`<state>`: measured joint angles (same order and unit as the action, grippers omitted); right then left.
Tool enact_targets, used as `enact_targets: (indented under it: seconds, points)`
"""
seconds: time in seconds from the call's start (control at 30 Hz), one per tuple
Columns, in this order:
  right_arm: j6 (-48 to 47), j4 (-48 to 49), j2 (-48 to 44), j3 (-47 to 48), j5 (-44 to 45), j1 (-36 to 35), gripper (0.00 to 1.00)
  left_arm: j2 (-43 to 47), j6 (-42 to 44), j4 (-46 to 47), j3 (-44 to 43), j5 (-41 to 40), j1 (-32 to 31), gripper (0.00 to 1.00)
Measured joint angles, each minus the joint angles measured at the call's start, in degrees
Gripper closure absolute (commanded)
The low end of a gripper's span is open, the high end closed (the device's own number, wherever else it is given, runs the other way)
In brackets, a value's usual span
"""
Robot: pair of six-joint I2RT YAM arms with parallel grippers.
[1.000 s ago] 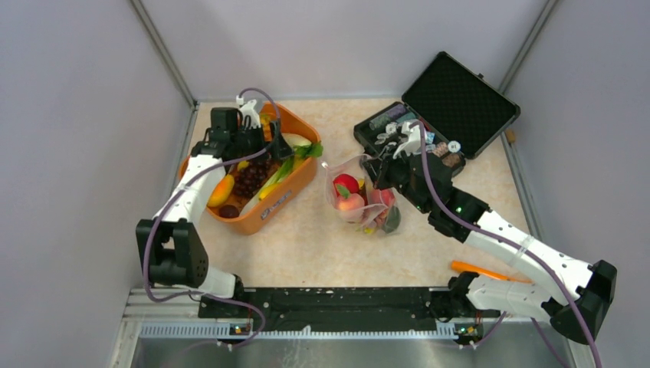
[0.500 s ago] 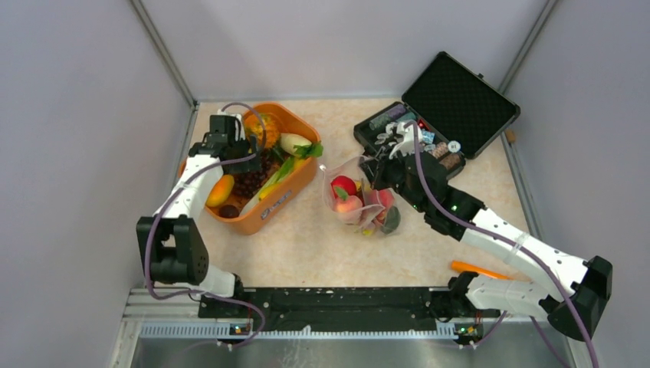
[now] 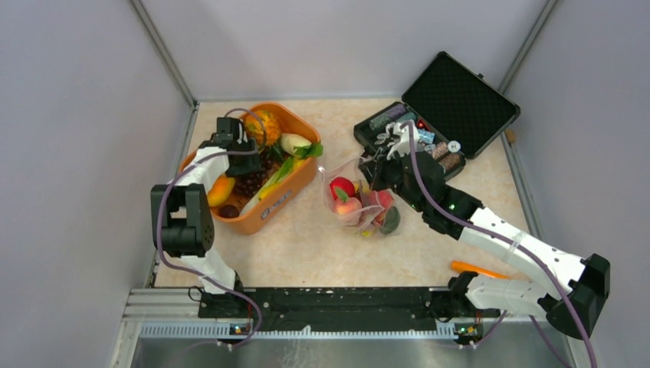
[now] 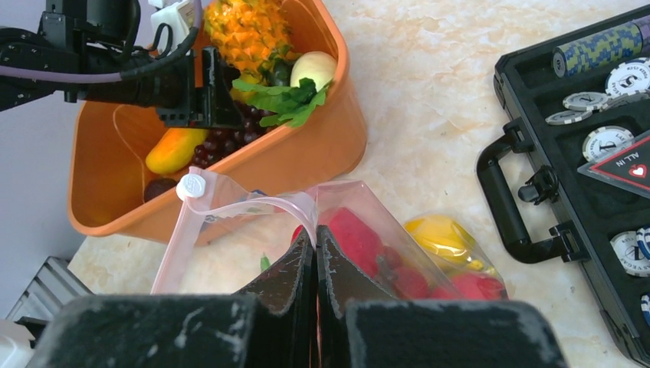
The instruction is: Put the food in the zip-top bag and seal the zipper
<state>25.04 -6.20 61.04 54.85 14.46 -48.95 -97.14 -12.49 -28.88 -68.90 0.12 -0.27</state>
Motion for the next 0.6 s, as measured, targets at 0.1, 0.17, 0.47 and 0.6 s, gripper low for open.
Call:
enact_targets:
  seconds: [0.1,0.17,0.47,0.6]
  points:
    - [-0.24,-0.48,0.0,0.0,0.04,0.0,1.0,-1.25,-1.36,2.89,0.37,0.04,0.0,0.52]
    - [-0.44,-0.7,0.0,0.0,0.07,0.02,1.0,-0.96,-1.9,5.31,1.9,0.04,0.02,0.59]
    - [-0.52,-0.66,0.0,0.0,-0.07,0.11,1.0,7.1,-4.0,10.4,9.14,0.48,-0.09,0.78]
    - [-0.5,-0.68,0.0,0.0,-0.42,0.11,1.0,13.2,-4.46,9.92,11.19,0.46,-0.09,0.88]
